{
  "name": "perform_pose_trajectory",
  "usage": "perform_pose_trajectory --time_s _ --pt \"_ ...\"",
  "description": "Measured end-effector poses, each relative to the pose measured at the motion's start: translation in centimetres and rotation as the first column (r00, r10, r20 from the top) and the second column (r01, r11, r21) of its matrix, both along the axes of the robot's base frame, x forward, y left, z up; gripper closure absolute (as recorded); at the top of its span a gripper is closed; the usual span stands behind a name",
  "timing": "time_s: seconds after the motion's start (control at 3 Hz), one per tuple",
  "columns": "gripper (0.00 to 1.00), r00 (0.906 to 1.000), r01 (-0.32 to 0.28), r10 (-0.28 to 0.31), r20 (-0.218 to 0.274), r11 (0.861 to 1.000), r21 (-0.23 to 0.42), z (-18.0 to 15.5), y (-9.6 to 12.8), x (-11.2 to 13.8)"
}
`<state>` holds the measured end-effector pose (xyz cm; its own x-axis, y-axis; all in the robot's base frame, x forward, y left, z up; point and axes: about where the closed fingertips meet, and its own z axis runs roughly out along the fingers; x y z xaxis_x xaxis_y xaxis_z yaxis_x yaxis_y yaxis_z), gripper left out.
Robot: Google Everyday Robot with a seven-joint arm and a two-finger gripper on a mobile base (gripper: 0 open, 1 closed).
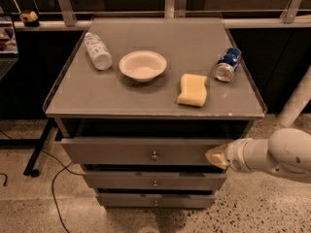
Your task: Close top drawer
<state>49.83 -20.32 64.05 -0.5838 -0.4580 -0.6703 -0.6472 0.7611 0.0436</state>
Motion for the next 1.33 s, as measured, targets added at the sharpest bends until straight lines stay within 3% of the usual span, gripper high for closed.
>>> perform_pose_trajectory --time_s 0.67,1.0,1.33 --pt "1.0 0.9963 0.085 -0.084 -0.019 0.994 0.065 -1.5 -2.1 -2.4" --pt "1.0 0.9951 0.098 -0.097 -0.019 0.992 0.077 -1.7 -2.5 -3.4" --pt "0.81 0.995 0.099 -0.098 -0.018 0.992 0.077 -1.7 -2.5 -3.5"
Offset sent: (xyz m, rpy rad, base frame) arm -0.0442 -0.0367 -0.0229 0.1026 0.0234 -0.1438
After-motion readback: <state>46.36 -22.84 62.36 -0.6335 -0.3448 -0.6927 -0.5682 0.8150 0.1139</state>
